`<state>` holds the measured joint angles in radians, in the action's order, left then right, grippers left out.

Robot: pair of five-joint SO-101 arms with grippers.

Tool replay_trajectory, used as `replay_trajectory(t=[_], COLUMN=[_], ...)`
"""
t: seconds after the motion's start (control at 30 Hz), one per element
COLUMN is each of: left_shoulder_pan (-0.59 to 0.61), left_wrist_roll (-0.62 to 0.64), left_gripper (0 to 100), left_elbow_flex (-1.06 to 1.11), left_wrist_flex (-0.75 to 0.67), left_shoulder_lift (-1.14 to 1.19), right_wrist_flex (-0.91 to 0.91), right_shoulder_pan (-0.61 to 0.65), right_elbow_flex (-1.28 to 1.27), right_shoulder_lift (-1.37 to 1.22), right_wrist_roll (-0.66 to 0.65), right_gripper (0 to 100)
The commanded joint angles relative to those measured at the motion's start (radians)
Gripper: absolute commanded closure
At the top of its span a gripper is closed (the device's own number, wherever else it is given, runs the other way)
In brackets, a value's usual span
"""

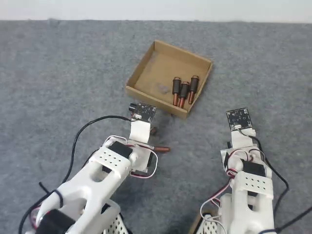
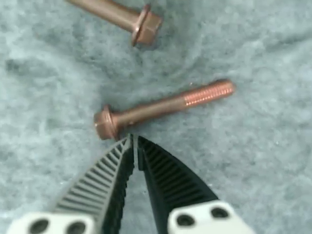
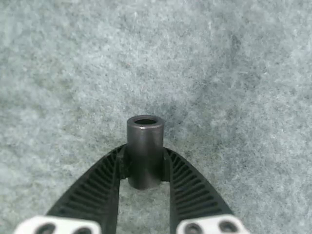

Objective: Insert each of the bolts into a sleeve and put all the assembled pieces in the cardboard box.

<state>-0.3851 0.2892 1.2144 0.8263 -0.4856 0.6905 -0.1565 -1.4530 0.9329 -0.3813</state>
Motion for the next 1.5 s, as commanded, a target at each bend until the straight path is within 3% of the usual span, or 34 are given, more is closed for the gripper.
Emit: replay_trajectory(t=[0.0, 0.1, 0.23, 0.43, 0.6, 0.77, 1.1, 1.27, 1.47], left_shoulder_pan=[0.043, 0.075, 0.086, 0.141, 0.195, 0.166, 0.133, 0.075, 0.066], left_wrist_roll=[0.018, 0.026, 0.114, 0.126, 0.127, 0.127, 0.130, 0.284, 0.296], left_gripper=[99, 99, 99, 99, 99, 99, 99, 99, 99], left_elbow_flex=[-0.021, -0.054, -0.163, -0.335, -0.429, -0.469, -0.401, -0.286, -0.236], left_wrist_flex=[-0.049, -0.083, -0.034, -0.002, -0.002, -0.003, -0.028, -0.115, -0.121], left_shoulder_lift=[-0.034, 0.006, 0.164, 0.339, 0.377, 0.374, 0.249, 0.127, 0.117], right_wrist_flex=[-0.005, -0.005, -0.005, -0.004, -0.004, -0.004, -0.007, -0.010, -0.010], right_shoulder_pan=[0.012, 0.012, 0.012, 0.012, 0.012, 0.012, 0.013, 0.013, 0.013], right_elbow_flex=[0.003, 0.003, 0.003, 0.003, 0.003, 0.003, 0.003, 0.003, 0.003], right_shoulder_lift=[0.031, 0.031, 0.031, 0.031, 0.031, 0.031, 0.031, 0.030, 0.030], right_wrist_roll=[-0.023, -0.023, -0.023, -0.023, -0.023, -0.023, -0.023, -0.023, -0.023], right_gripper=[99.1, 99.1, 99.1, 99.1, 99.1, 99.1, 99.1, 99.1, 99.1])
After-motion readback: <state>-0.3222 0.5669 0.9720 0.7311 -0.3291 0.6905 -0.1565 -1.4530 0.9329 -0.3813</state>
